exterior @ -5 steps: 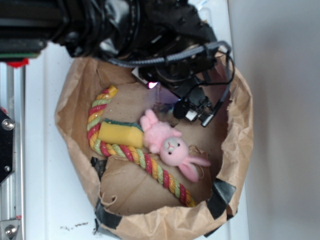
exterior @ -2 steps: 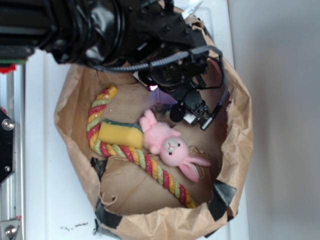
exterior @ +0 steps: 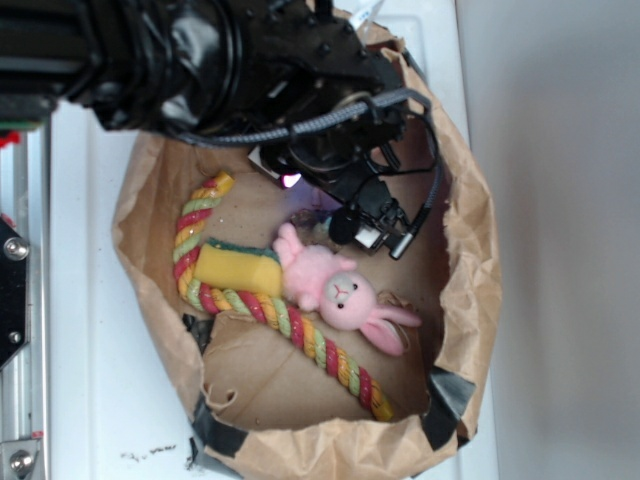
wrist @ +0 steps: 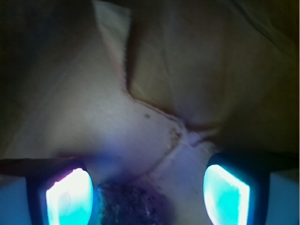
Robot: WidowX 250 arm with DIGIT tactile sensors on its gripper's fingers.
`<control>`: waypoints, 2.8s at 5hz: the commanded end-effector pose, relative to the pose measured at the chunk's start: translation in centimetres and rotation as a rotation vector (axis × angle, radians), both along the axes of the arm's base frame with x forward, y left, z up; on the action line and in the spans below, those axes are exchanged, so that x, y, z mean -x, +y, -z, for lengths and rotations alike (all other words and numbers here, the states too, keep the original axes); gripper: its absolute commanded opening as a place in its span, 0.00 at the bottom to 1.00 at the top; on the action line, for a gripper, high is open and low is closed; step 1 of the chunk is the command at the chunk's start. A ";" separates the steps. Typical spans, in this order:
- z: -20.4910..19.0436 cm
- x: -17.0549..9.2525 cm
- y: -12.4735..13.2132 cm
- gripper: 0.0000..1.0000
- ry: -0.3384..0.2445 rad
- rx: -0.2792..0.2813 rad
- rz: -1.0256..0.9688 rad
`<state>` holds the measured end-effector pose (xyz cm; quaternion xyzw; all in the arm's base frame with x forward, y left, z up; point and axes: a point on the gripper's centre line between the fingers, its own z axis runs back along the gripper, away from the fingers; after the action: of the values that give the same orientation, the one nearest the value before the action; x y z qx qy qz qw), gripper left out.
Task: Grab the rock.
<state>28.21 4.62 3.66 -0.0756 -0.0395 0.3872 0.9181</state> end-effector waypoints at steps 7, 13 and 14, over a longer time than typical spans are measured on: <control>0.0 0.5 -4.8 1.00 -0.105 0.090 0.131; 1.0 -2.0 -4.0 0.00 -0.103 0.055 0.038; 0.5 -2.2 -2.9 0.00 -0.098 0.047 0.006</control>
<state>29.90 1.13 2.34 -0.1108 -0.0579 0.3809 0.9161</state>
